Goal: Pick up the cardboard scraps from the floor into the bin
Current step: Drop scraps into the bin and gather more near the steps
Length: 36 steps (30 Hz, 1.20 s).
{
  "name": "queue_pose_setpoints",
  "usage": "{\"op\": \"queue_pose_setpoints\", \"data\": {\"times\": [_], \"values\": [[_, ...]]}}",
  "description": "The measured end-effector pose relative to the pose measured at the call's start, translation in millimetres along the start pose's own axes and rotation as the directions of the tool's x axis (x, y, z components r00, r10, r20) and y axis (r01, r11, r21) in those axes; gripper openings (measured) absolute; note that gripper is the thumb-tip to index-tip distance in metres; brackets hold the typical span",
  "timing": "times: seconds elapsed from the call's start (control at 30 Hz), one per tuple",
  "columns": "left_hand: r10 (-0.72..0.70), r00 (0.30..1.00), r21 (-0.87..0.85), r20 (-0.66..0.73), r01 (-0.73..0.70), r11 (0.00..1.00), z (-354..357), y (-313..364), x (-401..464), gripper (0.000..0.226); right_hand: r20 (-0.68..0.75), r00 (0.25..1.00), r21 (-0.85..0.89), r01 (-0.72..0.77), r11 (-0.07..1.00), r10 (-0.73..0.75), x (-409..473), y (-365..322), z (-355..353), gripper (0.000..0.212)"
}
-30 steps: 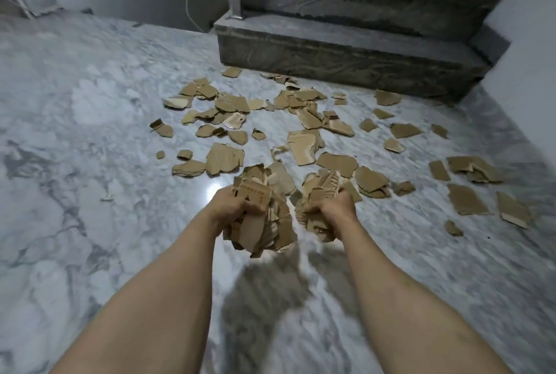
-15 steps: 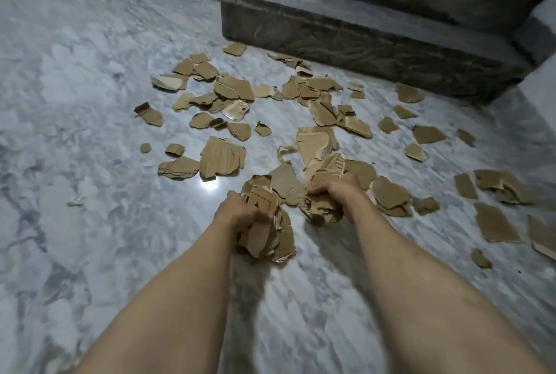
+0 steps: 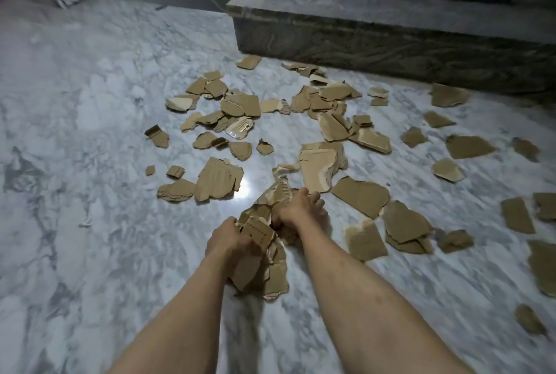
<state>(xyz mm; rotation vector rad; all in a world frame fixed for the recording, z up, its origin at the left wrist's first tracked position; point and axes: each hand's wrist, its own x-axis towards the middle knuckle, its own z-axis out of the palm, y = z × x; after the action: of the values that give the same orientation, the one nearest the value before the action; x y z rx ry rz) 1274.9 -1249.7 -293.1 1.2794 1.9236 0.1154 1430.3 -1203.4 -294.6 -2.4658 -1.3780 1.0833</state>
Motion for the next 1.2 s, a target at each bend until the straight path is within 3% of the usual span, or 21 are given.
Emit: {"op": "queue_pose_setpoints", "data": {"times": [0.1,0.17,0.2,0.3,0.4,0.47,0.57,0.67,0.73,0.8,0.9,0.97,1.07,1.17,1.2], "values": [[-0.102,0.995,-0.137,0.015,0.103,0.985,4,0,-1,0.057,0.036,0.988,-0.028,0.154,0.988,-0.153,3,0,-7,0.065],[-0.115,0.992,-0.227,0.049,0.123,0.966,12,-13,13,0.077,0.063,0.971,0.115,0.222,0.968,-0.230,10,2,-12,0.064],[-0.111,0.991,-0.243,0.078,0.127,0.961,11,-11,11,0.076,0.063,0.966,0.253,0.228,0.940,-0.251,15,3,-18,0.069],[-0.083,0.991,-0.347,0.103,0.114,0.931,1,1,-10,0.027,-0.008,0.979,0.692,0.152,0.705,-0.203,28,5,-56,0.065],[-0.014,0.992,-0.423,0.124,0.065,0.904,-9,0,-11,0.024,0.048,0.994,0.919,-0.006,0.393,-0.096,41,13,-102,0.045],[0.016,0.993,-0.439,0.118,0.037,0.898,-18,-3,-13,0.027,0.104,0.992,0.936,-0.072,0.345,-0.076,40,20,-116,0.036],[0.026,0.995,-0.468,0.094,0.022,0.883,-32,-9,-8,0.031,0.148,0.988,0.888,-0.111,0.447,-0.047,31,26,-114,0.036],[0.065,0.994,-0.487,0.085,-0.016,0.873,-43,-8,-4,0.028,0.180,0.983,0.728,-0.117,0.675,-0.023,20,28,-90,0.051],[0.095,0.990,-0.469,0.102,-0.036,0.882,-49,-6,1,0.026,0.175,0.984,0.514,-0.074,0.854,-0.020,11,28,-62,0.082],[0.148,0.978,-0.412,0.150,-0.074,0.908,-54,1,9,0.024,0.164,0.986,0.258,-0.080,0.963,0.038,3,31,-36,0.114],[0.217,0.955,-0.316,0.205,-0.145,0.938,-57,23,26,0.023,0.007,0.995,-0.018,-0.100,0.995,0.100,-2,32,-19,0.102],[0.248,0.944,-0.268,0.218,-0.187,0.945,-55,39,38,0.022,-0.031,0.992,-0.013,-0.120,0.993,0.120,-5,32,-22,0.087],[0.265,0.935,-0.109,0.234,-0.245,0.963,-44,61,53,0.029,-0.023,0.991,0.123,-0.126,0.984,0.130,-3,41,-40,0.089],[0.225,0.949,0.229,0.222,-0.275,0.934,-20,75,59,0.072,-0.049,0.980,0.272,-0.173,0.946,0.194,-8,65,-72,0.096],[0.204,0.952,0.266,0.228,-0.262,0.927,-11,78,57,0.079,-0.050,0.974,0.299,-0.198,0.934,0.222,-9,76,-82,0.100]]}}
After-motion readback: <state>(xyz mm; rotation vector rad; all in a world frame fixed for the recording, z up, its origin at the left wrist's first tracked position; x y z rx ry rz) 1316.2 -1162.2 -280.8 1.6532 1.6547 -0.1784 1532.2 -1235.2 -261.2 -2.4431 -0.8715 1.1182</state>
